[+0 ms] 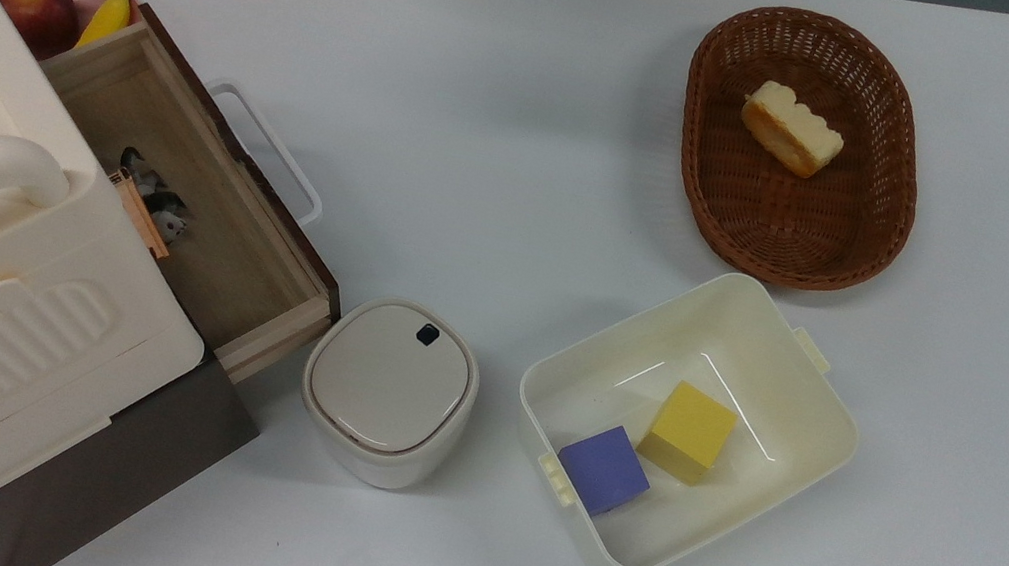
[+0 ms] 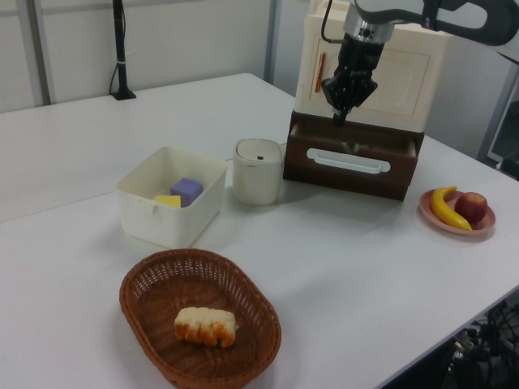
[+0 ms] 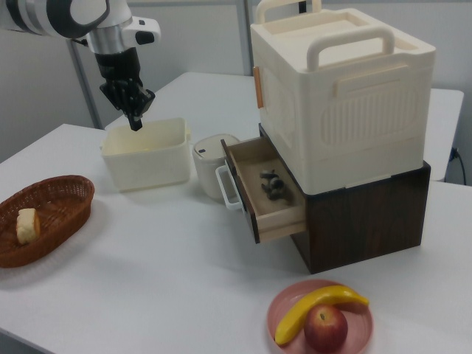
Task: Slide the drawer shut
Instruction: 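Move the gripper toward the open wooden drawer front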
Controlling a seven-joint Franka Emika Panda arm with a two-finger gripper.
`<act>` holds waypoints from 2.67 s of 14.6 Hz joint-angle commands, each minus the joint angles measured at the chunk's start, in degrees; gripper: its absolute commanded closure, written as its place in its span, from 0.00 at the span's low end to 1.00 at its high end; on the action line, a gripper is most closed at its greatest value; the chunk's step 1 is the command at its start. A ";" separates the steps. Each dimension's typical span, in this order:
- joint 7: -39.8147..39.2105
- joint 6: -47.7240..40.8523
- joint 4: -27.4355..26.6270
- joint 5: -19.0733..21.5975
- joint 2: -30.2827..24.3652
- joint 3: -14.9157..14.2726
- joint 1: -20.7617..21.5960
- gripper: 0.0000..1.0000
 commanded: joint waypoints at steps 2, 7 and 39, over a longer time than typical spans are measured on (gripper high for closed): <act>-4.81 0.56 -1.76 1.25 -1.25 -0.22 0.29 1.00; -11.14 0.47 -2.37 0.98 -1.42 -0.22 0.29 1.00; 35.87 18.30 -8.44 3.71 9.30 -3.38 -0.05 1.00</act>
